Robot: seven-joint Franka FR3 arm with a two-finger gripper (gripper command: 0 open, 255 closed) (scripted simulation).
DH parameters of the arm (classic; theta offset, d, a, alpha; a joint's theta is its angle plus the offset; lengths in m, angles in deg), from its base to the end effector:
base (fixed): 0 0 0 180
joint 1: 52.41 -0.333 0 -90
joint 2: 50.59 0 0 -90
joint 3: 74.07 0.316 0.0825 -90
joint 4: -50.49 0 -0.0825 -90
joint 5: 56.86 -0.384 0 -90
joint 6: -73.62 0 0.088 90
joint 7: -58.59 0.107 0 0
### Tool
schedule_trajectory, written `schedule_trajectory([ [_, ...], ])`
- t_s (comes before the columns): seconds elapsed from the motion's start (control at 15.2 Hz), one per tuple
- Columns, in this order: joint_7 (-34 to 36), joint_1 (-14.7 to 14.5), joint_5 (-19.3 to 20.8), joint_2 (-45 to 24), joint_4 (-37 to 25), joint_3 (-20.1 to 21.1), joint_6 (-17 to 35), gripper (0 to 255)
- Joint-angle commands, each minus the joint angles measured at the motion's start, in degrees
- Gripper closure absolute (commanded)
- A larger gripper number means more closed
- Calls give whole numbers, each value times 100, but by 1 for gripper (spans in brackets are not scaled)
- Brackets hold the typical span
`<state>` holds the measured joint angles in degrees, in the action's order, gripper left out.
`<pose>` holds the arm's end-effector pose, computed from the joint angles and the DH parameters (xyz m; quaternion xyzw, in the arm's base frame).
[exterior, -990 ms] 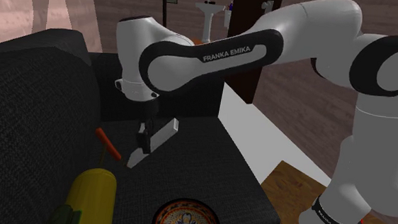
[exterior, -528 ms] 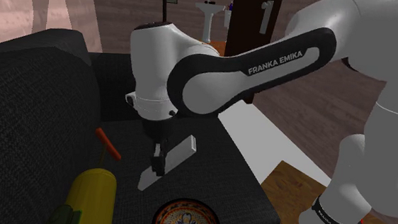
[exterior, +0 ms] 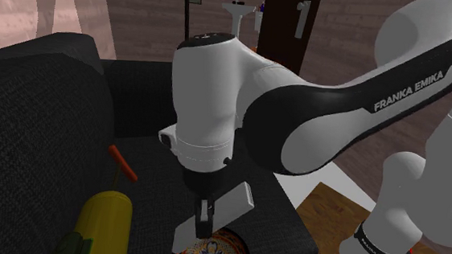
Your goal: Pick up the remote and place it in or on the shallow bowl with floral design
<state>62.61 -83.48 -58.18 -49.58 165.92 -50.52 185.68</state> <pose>0.3133 0.4452 0.4554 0.9058 0.4230 -0.0220 0.0043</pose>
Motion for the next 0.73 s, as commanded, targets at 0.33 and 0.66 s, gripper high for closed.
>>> schedule_trajectory([
  [0.33,247,-135,-64,92,518,145,441,255],
  [0.66,297,-144,8,-72,746,158,818,255],
])
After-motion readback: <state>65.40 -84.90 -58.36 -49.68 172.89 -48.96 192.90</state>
